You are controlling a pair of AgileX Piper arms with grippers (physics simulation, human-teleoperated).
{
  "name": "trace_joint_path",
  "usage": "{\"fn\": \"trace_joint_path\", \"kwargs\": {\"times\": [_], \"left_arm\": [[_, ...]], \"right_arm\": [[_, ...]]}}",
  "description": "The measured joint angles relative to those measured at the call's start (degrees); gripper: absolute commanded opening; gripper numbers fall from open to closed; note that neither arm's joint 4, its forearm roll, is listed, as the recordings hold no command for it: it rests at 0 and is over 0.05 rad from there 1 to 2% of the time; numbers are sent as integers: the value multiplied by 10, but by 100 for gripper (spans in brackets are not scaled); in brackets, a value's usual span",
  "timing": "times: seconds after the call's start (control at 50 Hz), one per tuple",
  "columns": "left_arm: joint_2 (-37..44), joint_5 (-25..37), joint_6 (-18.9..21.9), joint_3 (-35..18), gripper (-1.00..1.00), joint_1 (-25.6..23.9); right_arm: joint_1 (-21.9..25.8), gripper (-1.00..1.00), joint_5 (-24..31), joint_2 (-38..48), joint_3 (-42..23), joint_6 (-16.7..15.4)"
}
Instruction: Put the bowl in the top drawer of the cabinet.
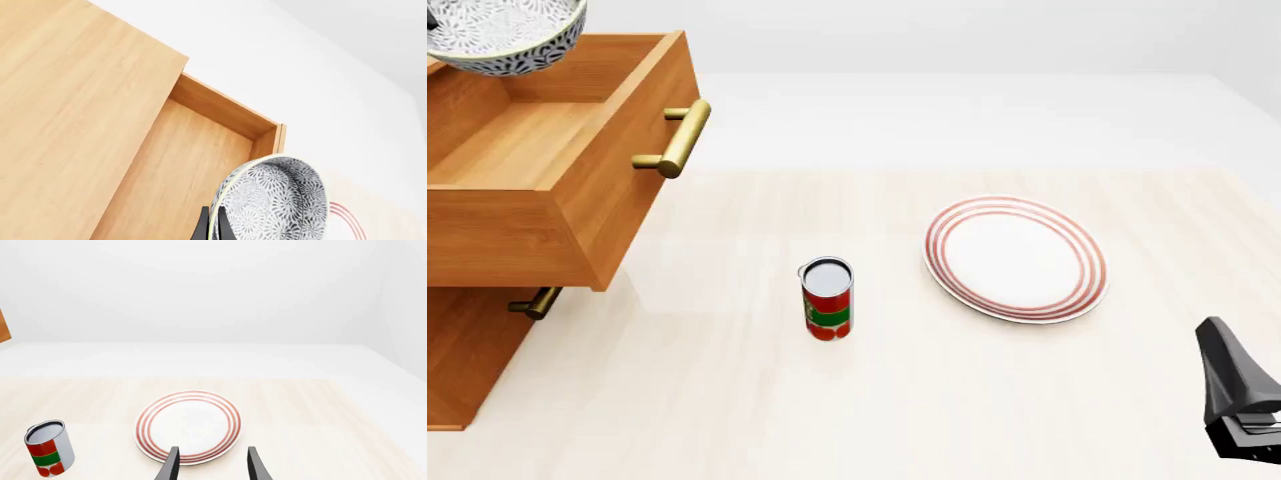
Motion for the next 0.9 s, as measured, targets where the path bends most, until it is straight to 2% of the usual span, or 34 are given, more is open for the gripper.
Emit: {"fn": "trace_joint_path", "kwargs": {"times": [0.9], "left_arm": [[42, -41, 15, 42, -100, 27]], "right_arm": [[0, 100, 0, 0, 0, 0]]}}
